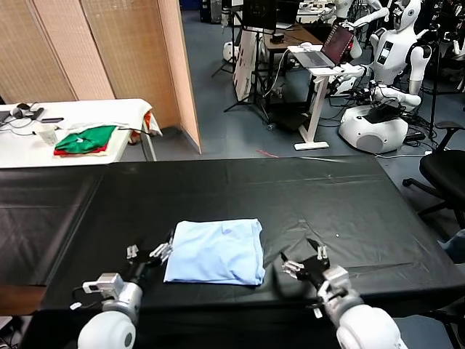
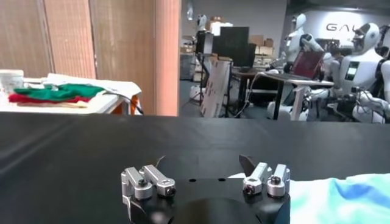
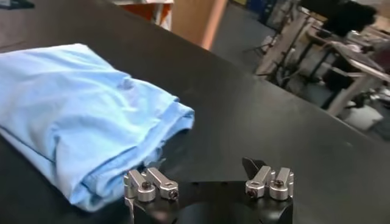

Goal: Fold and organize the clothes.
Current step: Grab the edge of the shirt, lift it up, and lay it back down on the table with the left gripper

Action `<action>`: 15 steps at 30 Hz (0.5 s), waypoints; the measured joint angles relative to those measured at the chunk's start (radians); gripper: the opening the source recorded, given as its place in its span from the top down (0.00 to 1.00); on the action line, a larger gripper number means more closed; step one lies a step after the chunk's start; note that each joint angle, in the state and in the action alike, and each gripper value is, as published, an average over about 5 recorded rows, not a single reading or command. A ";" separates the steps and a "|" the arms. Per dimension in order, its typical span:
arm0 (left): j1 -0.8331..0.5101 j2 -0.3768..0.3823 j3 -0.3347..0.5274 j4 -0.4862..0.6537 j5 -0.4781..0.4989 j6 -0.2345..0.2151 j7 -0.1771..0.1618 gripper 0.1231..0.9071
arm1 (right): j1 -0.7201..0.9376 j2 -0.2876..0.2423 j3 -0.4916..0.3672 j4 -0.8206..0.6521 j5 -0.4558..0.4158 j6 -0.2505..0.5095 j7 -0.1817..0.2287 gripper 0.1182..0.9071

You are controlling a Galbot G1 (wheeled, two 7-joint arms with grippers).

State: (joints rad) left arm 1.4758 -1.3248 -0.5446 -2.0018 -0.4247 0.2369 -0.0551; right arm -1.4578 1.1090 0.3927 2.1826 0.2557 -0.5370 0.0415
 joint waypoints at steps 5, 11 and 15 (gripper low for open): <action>-0.004 -0.021 -0.020 0.024 -0.125 0.032 0.043 0.00 | -0.074 0.049 0.071 -0.007 0.066 0.127 0.006 0.00; -0.003 -0.052 -0.018 0.043 -0.205 0.038 0.061 0.00 | -0.104 0.079 0.101 -0.008 0.077 0.165 0.003 0.00; 0.000 -0.069 -0.009 0.047 -0.223 0.040 0.069 0.00 | -0.109 0.091 0.103 -0.012 0.078 0.174 0.002 0.00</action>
State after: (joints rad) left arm 1.4760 -1.3942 -0.5540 -1.9544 -0.6479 0.2767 0.0143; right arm -1.5671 1.1998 0.4958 2.1703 0.3341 -0.3634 0.0431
